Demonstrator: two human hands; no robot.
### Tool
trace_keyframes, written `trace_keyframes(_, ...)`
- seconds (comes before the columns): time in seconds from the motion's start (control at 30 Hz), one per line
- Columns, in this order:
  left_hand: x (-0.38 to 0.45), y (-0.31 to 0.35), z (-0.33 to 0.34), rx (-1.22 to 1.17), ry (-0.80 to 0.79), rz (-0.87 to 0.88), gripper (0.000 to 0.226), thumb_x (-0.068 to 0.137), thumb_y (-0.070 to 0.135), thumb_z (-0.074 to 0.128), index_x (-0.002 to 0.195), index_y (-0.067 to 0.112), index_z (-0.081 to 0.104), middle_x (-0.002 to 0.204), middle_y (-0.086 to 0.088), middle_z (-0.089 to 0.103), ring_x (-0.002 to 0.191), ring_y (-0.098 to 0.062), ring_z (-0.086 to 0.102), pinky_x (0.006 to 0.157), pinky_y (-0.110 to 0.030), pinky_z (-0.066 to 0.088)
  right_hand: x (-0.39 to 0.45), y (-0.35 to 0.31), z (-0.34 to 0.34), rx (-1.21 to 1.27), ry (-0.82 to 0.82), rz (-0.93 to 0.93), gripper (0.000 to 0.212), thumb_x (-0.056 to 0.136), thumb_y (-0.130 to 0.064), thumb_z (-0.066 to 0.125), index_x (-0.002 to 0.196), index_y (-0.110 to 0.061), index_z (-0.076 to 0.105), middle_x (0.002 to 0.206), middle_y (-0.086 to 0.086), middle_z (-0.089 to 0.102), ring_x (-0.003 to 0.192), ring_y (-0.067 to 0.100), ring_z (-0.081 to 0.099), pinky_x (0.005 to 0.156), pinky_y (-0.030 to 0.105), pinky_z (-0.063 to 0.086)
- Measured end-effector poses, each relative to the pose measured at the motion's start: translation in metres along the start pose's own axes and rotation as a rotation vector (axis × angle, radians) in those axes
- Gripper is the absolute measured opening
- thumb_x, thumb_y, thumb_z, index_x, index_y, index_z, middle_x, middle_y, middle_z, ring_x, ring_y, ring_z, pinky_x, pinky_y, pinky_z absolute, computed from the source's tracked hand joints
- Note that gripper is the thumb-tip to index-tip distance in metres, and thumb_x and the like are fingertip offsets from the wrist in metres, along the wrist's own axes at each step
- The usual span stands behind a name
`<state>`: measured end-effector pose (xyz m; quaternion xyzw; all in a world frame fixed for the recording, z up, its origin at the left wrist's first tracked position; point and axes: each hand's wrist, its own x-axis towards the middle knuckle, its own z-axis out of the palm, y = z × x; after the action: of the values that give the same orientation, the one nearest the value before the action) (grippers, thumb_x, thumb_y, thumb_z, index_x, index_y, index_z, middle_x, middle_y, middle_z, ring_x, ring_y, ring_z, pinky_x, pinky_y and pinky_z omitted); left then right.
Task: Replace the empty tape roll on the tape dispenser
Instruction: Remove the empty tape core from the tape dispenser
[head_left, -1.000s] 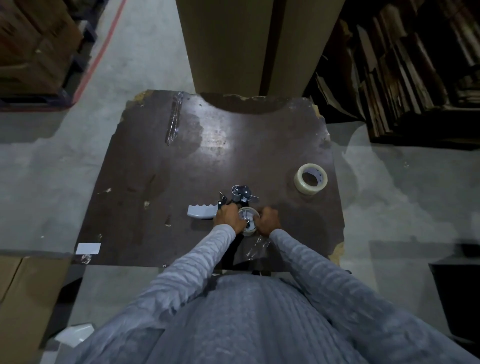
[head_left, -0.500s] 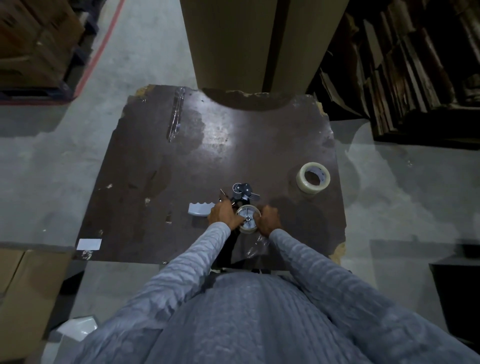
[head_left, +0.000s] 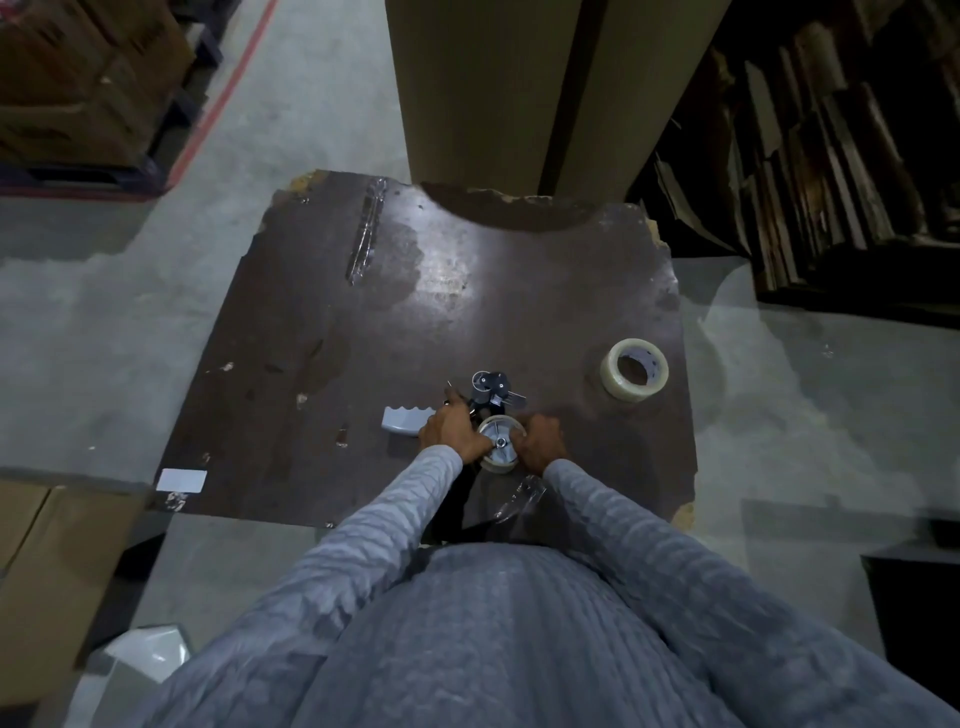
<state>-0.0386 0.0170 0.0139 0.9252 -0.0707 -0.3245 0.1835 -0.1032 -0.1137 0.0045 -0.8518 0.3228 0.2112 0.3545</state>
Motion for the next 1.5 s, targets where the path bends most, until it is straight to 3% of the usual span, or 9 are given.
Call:
trace_keyframes(0.17, -0.011, 0.0, 0.013, 0.047, 0.109, 0.098, 0.101, 0.082, 0.043, 0.07, 0.151, 0.0, 0.01, 0.124, -0.021, 0.064, 0.111, -0.042, 0.064, 0.092, -0.048, 0.052, 0.0, 0.001, 0.002, -0.015, 0.012, 0.014, 0.034, 0.099, -0.02, 0.052, 0.123, -0.002, 0.069, 0.125, 0.024, 0.068, 0.12, 0.04, 0.062, 0.101, 0.04, 0.05)
trace_keyframes(0.4, -0.013, 0.005, 0.019, 0.119, -0.031, 0.166, 0.036, 0.092, 0.016, 0.057, 0.126, 0.006, 0.06, 0.125, -0.024, 0.066, 0.116, -0.042, 0.064, 0.097, -0.043, 0.052, 0.002, -0.005, 0.004, 0.013, 0.047, 0.054, 0.033, 0.099, -0.021, 0.056, 0.12, 0.0, 0.069, 0.124, 0.027, 0.067, 0.119, 0.042, 0.063, 0.099, 0.042, 0.052)
trace_keyframes(0.87, -0.009, 0.01, 0.01, -0.088, -0.003, 0.158, 0.028, 0.092, 0.005, 0.056, 0.117, -0.001, 0.066, 0.122, -0.025, 0.067, 0.115, -0.041, 0.064, 0.097, -0.04, 0.051, -0.004, -0.01, 0.004, -0.027, 0.118, 0.056, 0.029, 0.095, -0.015, 0.058, 0.114, 0.003, 0.069, 0.119, 0.029, 0.068, 0.115, 0.044, 0.064, 0.094, 0.043, 0.053)
trace_keyframes(1.1, -0.013, 0.004, -0.002, 0.035, 0.062, 0.276, 0.031, 0.095, 0.011, 0.053, 0.125, 0.002, 0.057, 0.114, -0.026, 0.068, 0.105, -0.043, 0.066, 0.088, -0.044, 0.052, -0.008, -0.006, 0.0, -0.036, 0.082, -0.016, 0.03, 0.099, -0.018, 0.053, 0.116, -0.002, 0.071, 0.121, 0.028, 0.068, 0.117, 0.043, 0.064, 0.096, 0.042, 0.052)
trace_keyframes(1.17, -0.009, 0.004, -0.011, 0.015, 0.199, 0.346, 0.053, 0.094, 0.012, 0.055, 0.143, 0.012, 0.035, 0.122, -0.022, 0.061, 0.091, -0.044, 0.068, 0.078, -0.047, 0.055, -0.01, -0.007, -0.001, -0.038, 0.074, -0.028, 0.032, 0.1, -0.024, 0.053, 0.12, -0.005, 0.069, 0.123, 0.027, 0.067, 0.119, 0.044, 0.062, 0.098, 0.043, 0.051)
trace_keyframes(1.23, -0.002, 0.004, -0.024, 0.064, 0.266, 0.458, 0.082, 0.087, 0.016, 0.066, 0.155, 0.023, 0.019, 0.151, -0.018, 0.033, 0.084, -0.042, 0.066, 0.074, -0.046, 0.058, -0.014, -0.011, 0.0, -0.059, 0.081, -0.039, 0.037, 0.099, -0.032, 0.054, 0.121, -0.006, 0.066, 0.123, 0.027, 0.067, 0.118, 0.045, 0.062, 0.097, 0.044, 0.051)
trace_keyframes(1.3, 0.01, 0.001, -0.036, 0.244, 0.175, 0.535, 0.102, 0.079, 0.032, 0.076, 0.159, 0.028, 0.011, 0.163, -0.012, 0.005, 0.109, -0.041, 0.059, 0.091, -0.05, 0.055, -0.017, -0.016, 0.002, -0.098, 0.075, -0.092, 0.039, 0.096, -0.039, 0.058, 0.118, -0.008, 0.067, 0.122, 0.022, 0.068, 0.115, 0.041, 0.064, 0.093, 0.042, 0.052)
trace_keyframes(1.37, 0.021, -0.002, -0.042, 0.472, -0.01, 0.561, 0.112, 0.074, 0.041, 0.079, 0.159, 0.033, 0.007, 0.166, -0.005, 0.0, 0.139, -0.039, 0.035, 0.111, -0.056, 0.039, -0.02, -0.021, 0.003, -0.085, 0.05, -0.174, 0.046, 0.089, -0.044, 0.065, 0.125, -0.015, 0.065, 0.131, 0.013, 0.066, 0.12, 0.035, 0.062, 0.095, 0.037, 0.051)
trace_keyframes(1.5, 0.027, -0.002, -0.037, 0.619, -0.245, 0.592, 0.111, 0.077, 0.025, 0.079, 0.16, 0.032, 0.006, 0.168, -0.004, -0.006, 0.151, -0.038, 0.017, 0.121, -0.051, 0.029, -0.021, -0.024, 0.008, -0.24, -0.081, -0.249, 0.086, 0.079, -0.049, 0.076, 0.151, -0.018, 0.039, 0.159, 0.012, 0.033, 0.139, 0.037, 0.045, 0.111, 0.044, 0.045)
